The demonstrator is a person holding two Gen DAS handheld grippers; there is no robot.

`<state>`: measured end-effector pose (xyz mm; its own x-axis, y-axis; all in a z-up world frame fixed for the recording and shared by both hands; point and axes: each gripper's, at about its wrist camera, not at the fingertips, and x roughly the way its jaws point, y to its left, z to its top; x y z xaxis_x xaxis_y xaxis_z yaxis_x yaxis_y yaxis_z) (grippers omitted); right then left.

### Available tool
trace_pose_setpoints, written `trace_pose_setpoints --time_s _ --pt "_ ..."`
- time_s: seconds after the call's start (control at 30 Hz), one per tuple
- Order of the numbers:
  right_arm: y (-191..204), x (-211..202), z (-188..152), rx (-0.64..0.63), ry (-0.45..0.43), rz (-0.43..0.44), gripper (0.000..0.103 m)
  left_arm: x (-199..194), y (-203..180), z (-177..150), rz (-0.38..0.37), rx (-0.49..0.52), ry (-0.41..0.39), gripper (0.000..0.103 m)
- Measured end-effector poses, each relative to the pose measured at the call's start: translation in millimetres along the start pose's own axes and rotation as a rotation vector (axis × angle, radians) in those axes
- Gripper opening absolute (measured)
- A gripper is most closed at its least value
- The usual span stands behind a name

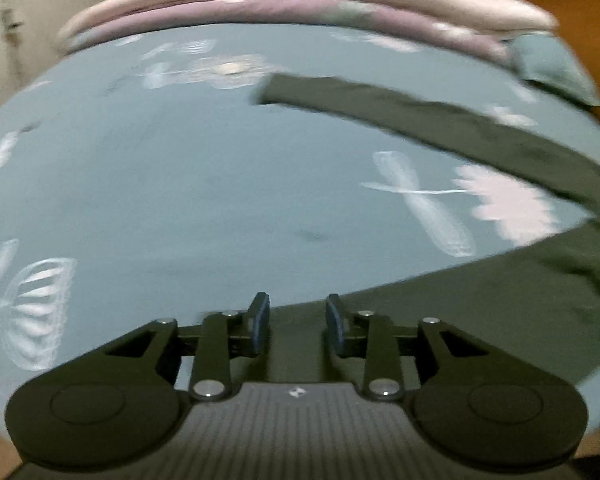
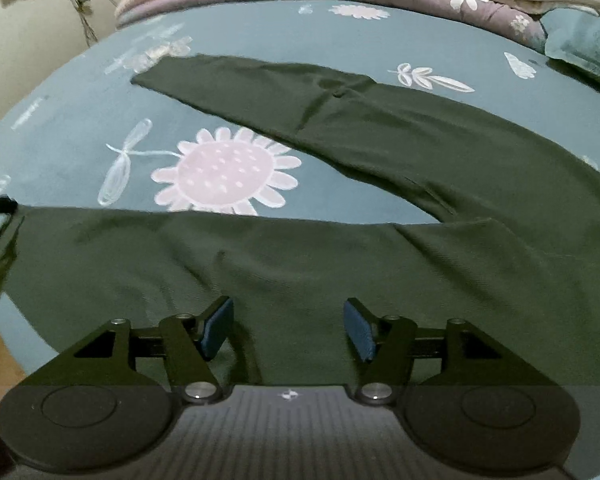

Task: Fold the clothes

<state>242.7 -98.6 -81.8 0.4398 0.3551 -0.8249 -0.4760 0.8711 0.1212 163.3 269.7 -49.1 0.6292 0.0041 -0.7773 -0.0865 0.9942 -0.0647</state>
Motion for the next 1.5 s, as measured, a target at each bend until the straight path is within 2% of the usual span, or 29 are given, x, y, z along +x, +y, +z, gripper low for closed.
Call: trace_pose_setpoints --time_s 0.03,0.13,0.2,0.27,0.37,0.5,0.67,0.77,0.87,0.93,1.0,1.17,1.23,1.27,1.33,1.43,1.5 --pt "0.9 1.9 0.4 0.004 0.005 -0.009 0.068 1.4 -6.2 -1.3 -0.039 0.005 0.005 0.037" --pt "2.6 6.3 1.8 0.026 0.014 -0.039 0.068 11.9 -16.0 -9.3 -0.089 0.021 0.048 0.037" --pt "3.9 5.6 3.2 0.032 0.01 -0.042 0.068 16.5 -15.0 -19.2 -0.082 0.021 0.088 0.037" --pt "4.9 2.2 5.1 0.038 -0.006 -0.045 0.068 12.1 -7.0 -25.3 -0.081 0.016 0.081 0.037" --pt "2.6 -2.1 8.7 0.045 -0.022 -0.058 0.069 7.8 3.2 -20.9 -0.021 -0.027 0.099 0.036" --pt "-1.0 -9.0 13.2 0.051 -0.048 -0.061 0.069 9.2 -18.6 -18.4 -0.091 0.04 0.11 0.037" --pt "-7.2 -14.3 10.0 0.033 -0.049 -0.06 0.069 11.2 -46.5 -15.4 -0.183 0.127 0.123 0.045" --pt "-17.7 -19.2 3.7 0.034 -0.05 -0.063 0.069 12.7 -63.3 -25.5 -0.127 0.19 0.142 0.046" --pt "-32.3 -27.1 -5.0 0.031 -0.05 -0.074 0.069 4.8 -65.9 -20.6 -0.055 0.147 0.155 0.045" --pt "-43.6 -35.0 -12.3 0.01 -0.054 -0.098 0.07 -3.2 -76.0 -13.8 -0.031 0.163 0.128 0.046" --pt "-59.7 -41.8 -21.8 -0.001 -0.054 -0.12 0.073 -6.8 -94.6 -5.0 -0.038 0.185 0.109 0.046" --pt "-107.9 -42.7 -43.6 0.035 -0.046 -0.117 0.073 14.2 -176.2 6.3 -0.15 0.275 0.084 0.052" --pt "-121.3 -39.1 -51.0 0.035 -0.041 -0.111 0.073 28.2 -194.9 3.5 -0.182 0.242 0.117 0.051" --pt "-127.5 -37.5 -55.6 0.033 -0.038 -0.108 0.073 36.4 -200.2 -0.6 -0.174 0.215 0.154 0.051" --pt "-136.9 -36.8 -65.3 0.027 -0.023 -0.11 0.074 34.3 -206.4 -9.4 -0.119 0.247 0.144 0.053" --pt "-155.2 -47.2 -83.5 0.046 -0.035 -0.078 0.079 27.2 -208.9 -10.7 -0.049 0.245 0.199 0.055" --pt "-168.3 -55.3 -85.6 0.073 -0.058 -0.051 0.078 22.3 -221.6 1.1 -0.055 0.257 0.17 0.055"
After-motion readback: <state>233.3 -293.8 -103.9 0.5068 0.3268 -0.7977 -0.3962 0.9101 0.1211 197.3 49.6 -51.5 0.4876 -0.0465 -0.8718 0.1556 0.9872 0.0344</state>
